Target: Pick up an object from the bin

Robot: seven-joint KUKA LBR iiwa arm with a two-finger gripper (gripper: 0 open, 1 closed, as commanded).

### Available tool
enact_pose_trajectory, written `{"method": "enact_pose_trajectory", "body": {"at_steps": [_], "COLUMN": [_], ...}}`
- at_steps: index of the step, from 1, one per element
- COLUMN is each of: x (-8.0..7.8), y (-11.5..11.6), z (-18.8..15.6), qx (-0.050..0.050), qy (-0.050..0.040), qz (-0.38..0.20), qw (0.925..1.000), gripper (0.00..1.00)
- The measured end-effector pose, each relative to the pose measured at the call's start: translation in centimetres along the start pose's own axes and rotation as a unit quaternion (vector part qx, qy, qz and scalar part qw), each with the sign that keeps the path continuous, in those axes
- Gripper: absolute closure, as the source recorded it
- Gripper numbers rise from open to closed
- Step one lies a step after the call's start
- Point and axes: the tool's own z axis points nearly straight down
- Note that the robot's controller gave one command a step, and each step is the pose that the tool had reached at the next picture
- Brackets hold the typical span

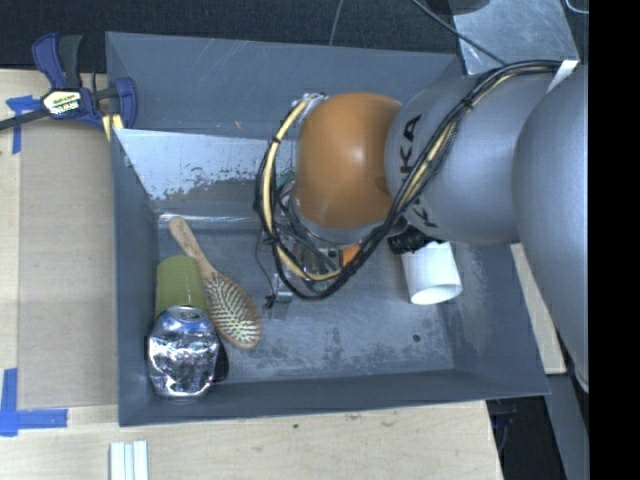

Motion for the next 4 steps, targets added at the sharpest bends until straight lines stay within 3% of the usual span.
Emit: {"method": "enact_pose_trajectory", "body": {"at_steps": [1, 2, 3, 4], "x": [-1.2, -6.0, -5.8, -6.5], "y": [-6.6, -10.6, -10.4, -5.2], "z": [-0.6, 1.0, 0.9, -5.7], "qx": [0.002, 0.001, 0.001, 0.0], "qy": [-0.0003, -0.0033, -0.0024, -0.0075], "qz": [0.013, 0.002, 0.002, -0.167], "qw": [0.9999, 1.0, 1.0, 0.986], "gripper": [0.0, 0.0, 1.0, 1.0]}}
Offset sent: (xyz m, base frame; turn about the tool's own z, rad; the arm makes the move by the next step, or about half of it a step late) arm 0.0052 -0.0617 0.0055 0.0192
